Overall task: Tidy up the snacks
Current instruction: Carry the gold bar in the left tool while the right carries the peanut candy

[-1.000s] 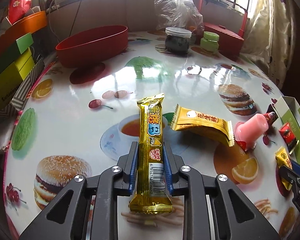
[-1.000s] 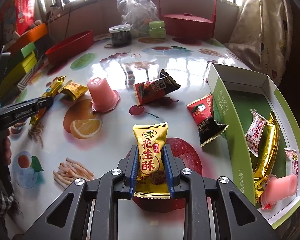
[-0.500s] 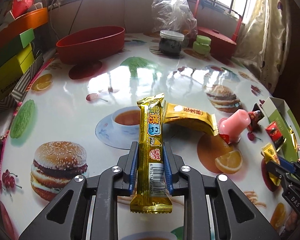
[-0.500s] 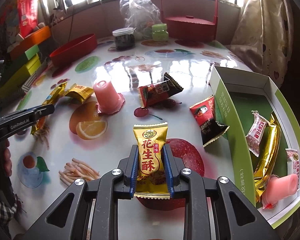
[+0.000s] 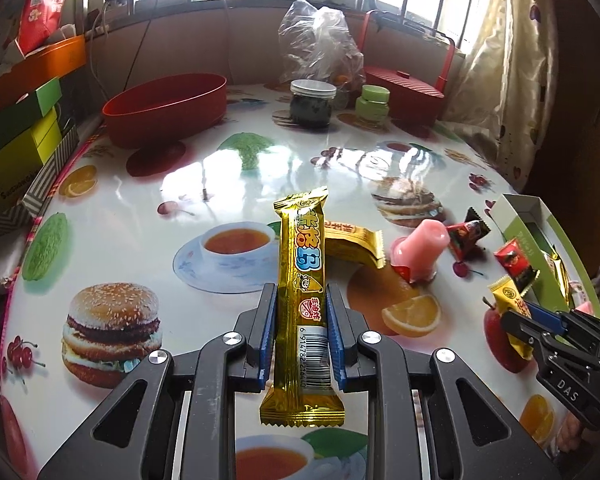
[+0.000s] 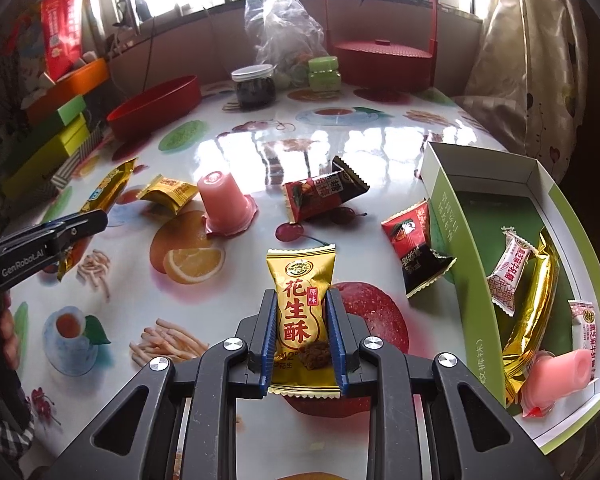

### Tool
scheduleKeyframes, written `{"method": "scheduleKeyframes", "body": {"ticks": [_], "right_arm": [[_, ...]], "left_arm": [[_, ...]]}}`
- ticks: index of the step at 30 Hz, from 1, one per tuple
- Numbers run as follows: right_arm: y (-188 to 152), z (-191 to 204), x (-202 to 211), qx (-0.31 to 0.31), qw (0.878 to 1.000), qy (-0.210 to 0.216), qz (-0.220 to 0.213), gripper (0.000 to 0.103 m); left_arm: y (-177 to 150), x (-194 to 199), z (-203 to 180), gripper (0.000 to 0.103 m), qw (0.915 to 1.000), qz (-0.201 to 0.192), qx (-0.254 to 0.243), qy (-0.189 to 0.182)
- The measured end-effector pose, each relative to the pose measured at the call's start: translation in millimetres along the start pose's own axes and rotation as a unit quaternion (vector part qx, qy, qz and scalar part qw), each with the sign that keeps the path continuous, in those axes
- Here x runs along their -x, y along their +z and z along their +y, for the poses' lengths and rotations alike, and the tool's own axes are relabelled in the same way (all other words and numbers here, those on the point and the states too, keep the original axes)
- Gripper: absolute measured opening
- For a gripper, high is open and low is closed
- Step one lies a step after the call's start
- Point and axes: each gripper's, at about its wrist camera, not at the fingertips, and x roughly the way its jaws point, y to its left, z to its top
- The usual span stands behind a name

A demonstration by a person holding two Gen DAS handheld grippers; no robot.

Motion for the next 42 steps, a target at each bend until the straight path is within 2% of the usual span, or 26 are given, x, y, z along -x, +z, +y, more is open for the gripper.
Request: {"method": "scheduleKeyframes", "body": {"ticks": [27,42], "right_arm": [[4.7,-0.9,26.9,-0.007,0.999,0.018,-0.039,0.022],[15.6,-17.6,50.2,-0.025,0.997,0.019,-0.067,0.022]], "left_arm": [[1.5,30.6,-44.2,0.024,0.9985,-0.020,-0.038,-0.034],[16.2,32.4,-79.3,0.024,0.9948,-0.019,-0.052,-0.085]]}}
